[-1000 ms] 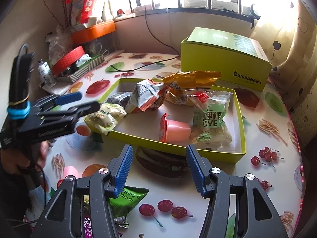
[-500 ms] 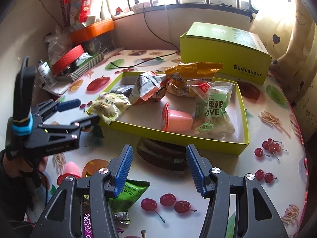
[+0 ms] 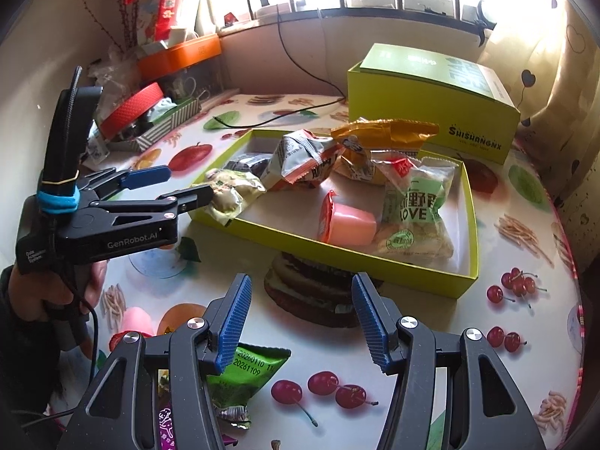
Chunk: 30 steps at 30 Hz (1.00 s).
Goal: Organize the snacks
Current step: 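Withdraw both open grippers from the tray back over the snack heap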
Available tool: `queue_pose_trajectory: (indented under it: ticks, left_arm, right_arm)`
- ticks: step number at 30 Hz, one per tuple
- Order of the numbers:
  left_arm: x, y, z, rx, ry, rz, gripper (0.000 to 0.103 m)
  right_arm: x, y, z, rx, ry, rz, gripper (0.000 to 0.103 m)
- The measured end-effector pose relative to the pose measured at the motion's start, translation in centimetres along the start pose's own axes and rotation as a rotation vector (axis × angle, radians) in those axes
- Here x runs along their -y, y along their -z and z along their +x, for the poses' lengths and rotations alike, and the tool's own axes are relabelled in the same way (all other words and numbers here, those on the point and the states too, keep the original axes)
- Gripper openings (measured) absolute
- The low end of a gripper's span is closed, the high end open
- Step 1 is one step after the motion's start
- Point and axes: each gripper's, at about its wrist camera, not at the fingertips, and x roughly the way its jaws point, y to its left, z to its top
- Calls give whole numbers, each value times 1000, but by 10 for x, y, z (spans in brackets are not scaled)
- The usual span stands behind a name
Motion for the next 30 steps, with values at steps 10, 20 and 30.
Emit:
queue_pose_trajectory:
  ticks: [10,20,30]
  left_arm:
    - [-15,20,-21,-3,100,-103,74]
    - [-6,53,-42,-48,170,-129,74]
    - [5,68,-73,-26,190,-117,74]
  right_arm:
    - [0,13,-11,-6,-6,29,56]
    - [-12,38,-31,-25,-15,37,56]
    - [-24,53,-46,-24,-23,49,56]
